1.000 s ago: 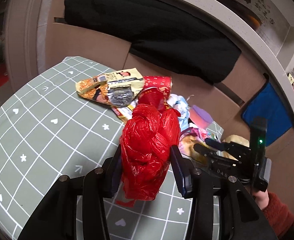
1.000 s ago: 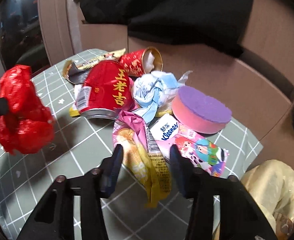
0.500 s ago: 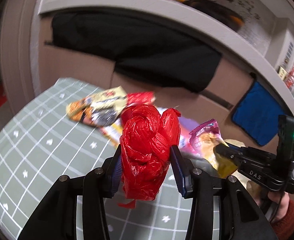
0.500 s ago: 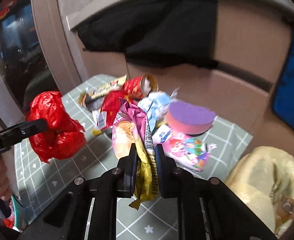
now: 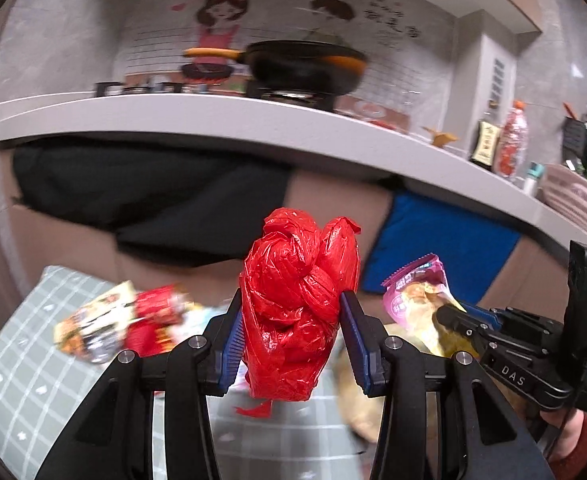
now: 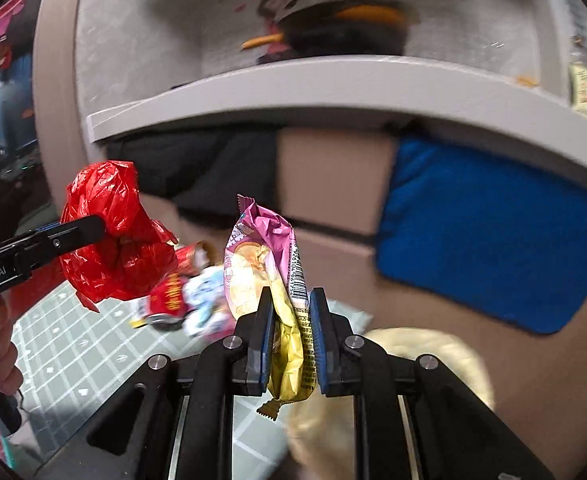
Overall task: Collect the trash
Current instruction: 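Carry the red bag over the bin and open the left tool while the right tool drops the wrapper in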
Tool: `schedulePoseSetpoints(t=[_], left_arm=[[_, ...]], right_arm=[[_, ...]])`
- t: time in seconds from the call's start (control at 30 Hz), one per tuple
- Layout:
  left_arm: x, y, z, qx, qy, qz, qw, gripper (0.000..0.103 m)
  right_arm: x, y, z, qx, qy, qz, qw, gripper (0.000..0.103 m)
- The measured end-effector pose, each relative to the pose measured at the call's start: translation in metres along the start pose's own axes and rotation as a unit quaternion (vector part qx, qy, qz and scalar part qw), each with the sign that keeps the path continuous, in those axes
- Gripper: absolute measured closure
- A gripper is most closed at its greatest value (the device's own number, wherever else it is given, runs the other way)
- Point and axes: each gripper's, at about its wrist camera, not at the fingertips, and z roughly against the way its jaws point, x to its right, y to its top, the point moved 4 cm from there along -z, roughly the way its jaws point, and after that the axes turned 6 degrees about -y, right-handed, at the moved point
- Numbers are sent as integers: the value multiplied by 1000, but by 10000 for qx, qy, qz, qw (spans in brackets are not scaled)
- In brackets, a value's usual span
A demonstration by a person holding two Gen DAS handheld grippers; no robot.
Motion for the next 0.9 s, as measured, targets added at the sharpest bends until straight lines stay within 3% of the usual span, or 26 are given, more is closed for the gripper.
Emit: schedulePoseSetpoints(t=[0.17,0.47,0.73,0.9], left_arm=[[51,1,-36,-205,-530,-76,9984,57],[105,-37,-111,-1080,-1279,51,9859,57],[119,-70,-158,-1620,-1379,101,9771,57],[121,-83,-187,-1970,-1569,297,9673,57]], right_arm=[[54,-1,22,130,-418,-338,9985,87],[123,-25,21,-53,-824,-878,9927,87],[146,-43,0,-257,-896,-992,9907,87],[156,-57,-14,-396,-912,-1090,9891,87]])
